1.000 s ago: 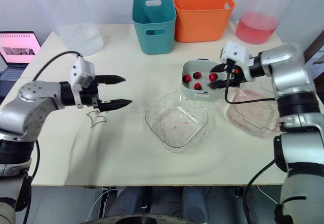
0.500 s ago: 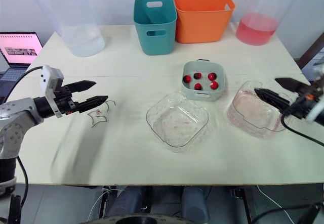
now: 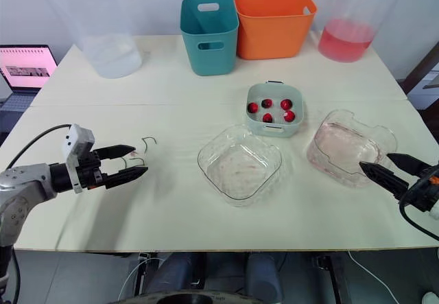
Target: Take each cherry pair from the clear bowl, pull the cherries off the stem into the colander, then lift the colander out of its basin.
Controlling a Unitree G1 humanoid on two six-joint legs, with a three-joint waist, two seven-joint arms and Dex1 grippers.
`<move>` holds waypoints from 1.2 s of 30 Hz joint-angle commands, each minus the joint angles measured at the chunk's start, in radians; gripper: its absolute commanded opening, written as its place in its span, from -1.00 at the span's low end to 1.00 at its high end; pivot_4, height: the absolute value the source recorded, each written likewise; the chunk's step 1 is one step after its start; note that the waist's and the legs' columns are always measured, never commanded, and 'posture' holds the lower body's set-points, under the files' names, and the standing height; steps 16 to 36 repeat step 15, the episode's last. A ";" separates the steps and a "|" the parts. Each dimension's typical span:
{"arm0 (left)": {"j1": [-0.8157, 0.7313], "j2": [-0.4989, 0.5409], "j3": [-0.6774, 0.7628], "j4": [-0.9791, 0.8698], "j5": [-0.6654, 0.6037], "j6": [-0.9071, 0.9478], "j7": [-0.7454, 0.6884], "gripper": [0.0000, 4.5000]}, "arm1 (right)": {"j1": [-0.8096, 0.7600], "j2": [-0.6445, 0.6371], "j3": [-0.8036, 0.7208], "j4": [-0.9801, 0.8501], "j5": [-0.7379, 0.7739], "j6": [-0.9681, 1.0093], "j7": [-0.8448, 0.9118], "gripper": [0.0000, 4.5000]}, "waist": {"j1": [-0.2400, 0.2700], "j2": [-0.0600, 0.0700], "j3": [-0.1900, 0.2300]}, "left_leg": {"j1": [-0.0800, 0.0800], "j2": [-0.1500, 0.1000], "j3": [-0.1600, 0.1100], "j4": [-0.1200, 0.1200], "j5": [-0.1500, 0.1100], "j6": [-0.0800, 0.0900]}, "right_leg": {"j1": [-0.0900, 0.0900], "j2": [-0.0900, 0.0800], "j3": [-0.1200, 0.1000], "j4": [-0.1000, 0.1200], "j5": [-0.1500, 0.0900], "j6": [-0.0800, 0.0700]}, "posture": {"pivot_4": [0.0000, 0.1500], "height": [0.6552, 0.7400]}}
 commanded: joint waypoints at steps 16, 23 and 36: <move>-0.033 -0.013 0.029 -0.009 -0.018 -0.012 0.042 1.00 | 0.040 -0.039 0.003 0.012 0.092 -0.036 -0.035 0.98 | 0.000 0.000 0.000 | 0.000 0.000 0.000 0.000 0.000 0.000 | 0.001 0.000 0.000 -0.001 0.000 0.000 | 1.00 1.00; -0.033 -0.013 0.029 -0.009 -0.018 -0.012 0.042 1.00 | 0.040 -0.039 0.003 0.012 0.092 -0.036 -0.035 0.98 | 0.000 0.000 0.000 | 0.000 0.000 0.000 0.000 0.000 0.000 | 0.001 0.000 0.000 -0.001 0.000 0.000 | 1.00 1.00; -0.033 -0.013 0.029 -0.009 -0.018 -0.012 0.042 1.00 | 0.040 -0.039 0.003 0.012 0.092 -0.036 -0.035 0.98 | 0.000 0.000 0.000 | 0.000 0.000 0.000 0.000 0.000 0.000 | 0.001 0.000 0.000 -0.001 0.000 0.000 | 1.00 1.00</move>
